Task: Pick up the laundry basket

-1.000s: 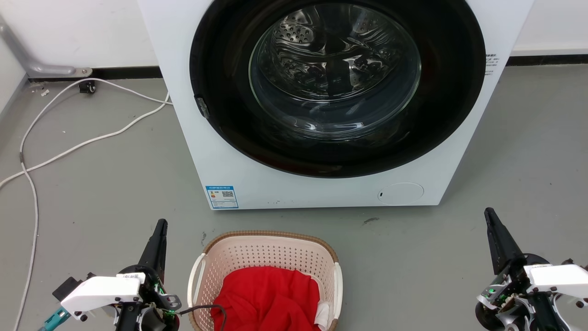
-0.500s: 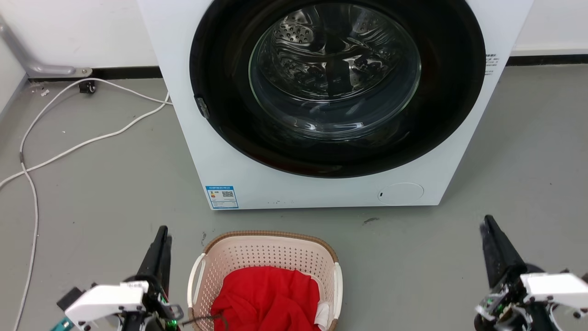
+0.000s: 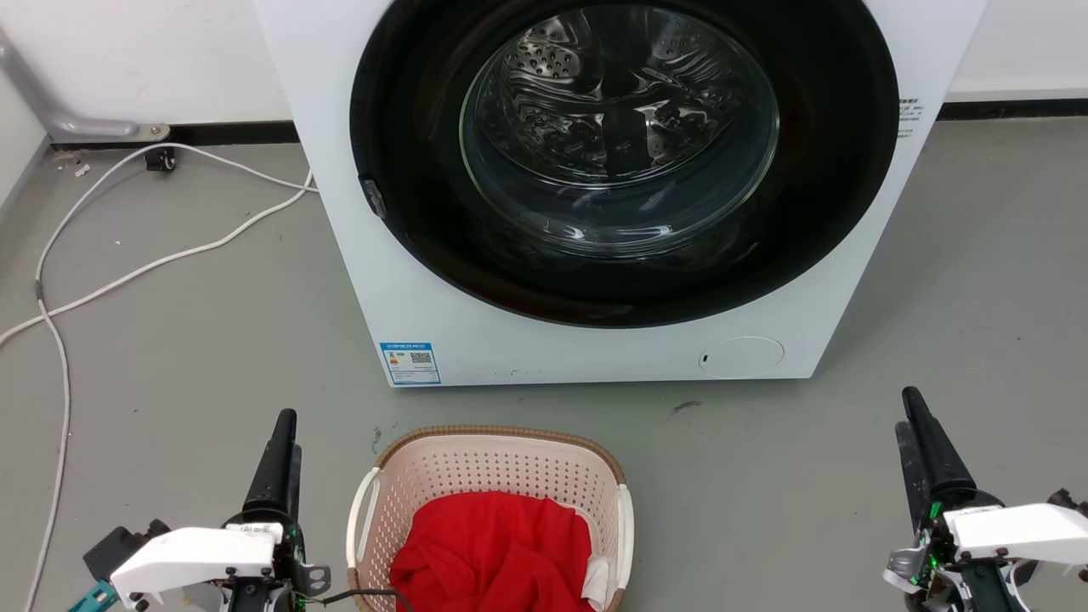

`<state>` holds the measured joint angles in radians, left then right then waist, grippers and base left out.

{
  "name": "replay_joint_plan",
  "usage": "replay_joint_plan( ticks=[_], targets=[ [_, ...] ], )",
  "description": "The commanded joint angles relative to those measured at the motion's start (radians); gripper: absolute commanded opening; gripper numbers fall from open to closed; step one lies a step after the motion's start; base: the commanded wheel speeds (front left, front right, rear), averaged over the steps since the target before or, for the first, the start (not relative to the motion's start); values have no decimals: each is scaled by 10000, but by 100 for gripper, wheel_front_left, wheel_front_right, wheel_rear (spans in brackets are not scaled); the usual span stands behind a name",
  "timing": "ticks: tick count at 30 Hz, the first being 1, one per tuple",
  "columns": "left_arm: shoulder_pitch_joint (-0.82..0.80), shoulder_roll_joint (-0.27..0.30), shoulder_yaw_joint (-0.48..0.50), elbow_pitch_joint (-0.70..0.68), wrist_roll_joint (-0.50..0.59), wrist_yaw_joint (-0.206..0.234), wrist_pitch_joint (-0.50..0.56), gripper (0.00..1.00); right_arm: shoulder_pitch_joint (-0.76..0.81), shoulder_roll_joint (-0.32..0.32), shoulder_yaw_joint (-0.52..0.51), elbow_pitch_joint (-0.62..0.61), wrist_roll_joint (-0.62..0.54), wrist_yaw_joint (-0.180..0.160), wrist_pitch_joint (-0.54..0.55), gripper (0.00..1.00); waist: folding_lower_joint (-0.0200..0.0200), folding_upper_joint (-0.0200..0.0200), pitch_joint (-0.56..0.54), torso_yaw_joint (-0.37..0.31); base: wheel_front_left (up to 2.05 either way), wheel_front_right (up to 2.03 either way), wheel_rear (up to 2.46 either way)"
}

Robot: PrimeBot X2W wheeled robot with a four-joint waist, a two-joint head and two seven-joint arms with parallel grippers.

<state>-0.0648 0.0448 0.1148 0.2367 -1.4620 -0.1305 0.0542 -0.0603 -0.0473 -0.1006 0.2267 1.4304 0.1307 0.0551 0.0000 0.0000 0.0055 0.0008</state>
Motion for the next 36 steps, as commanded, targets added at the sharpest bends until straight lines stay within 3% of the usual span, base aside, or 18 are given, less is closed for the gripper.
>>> replay_joint_plan(
  ticks=[1, 14, 36],
  targets=[
    [-166, 37, 45, -321, 495, 33, -126, 100, -102, -18, 62, -342, -591, 0, -127, 100, 0, 0, 3, 0, 0, 0, 0],
    [44, 43, -245, -1013, 3196, 434, -683, 100, 62, -22, 384, -1012, -3753, 0, -685, 100, 0, 0, 14, 7, 0, 0, 0],
    [300, 53, -590, -1636, 6622, 684, -1464, 100, 334, -29, 824, -1866, -7663, 0, -1468, 100, 0, 0, 44, 7, 0, 0, 0]
  ],
)
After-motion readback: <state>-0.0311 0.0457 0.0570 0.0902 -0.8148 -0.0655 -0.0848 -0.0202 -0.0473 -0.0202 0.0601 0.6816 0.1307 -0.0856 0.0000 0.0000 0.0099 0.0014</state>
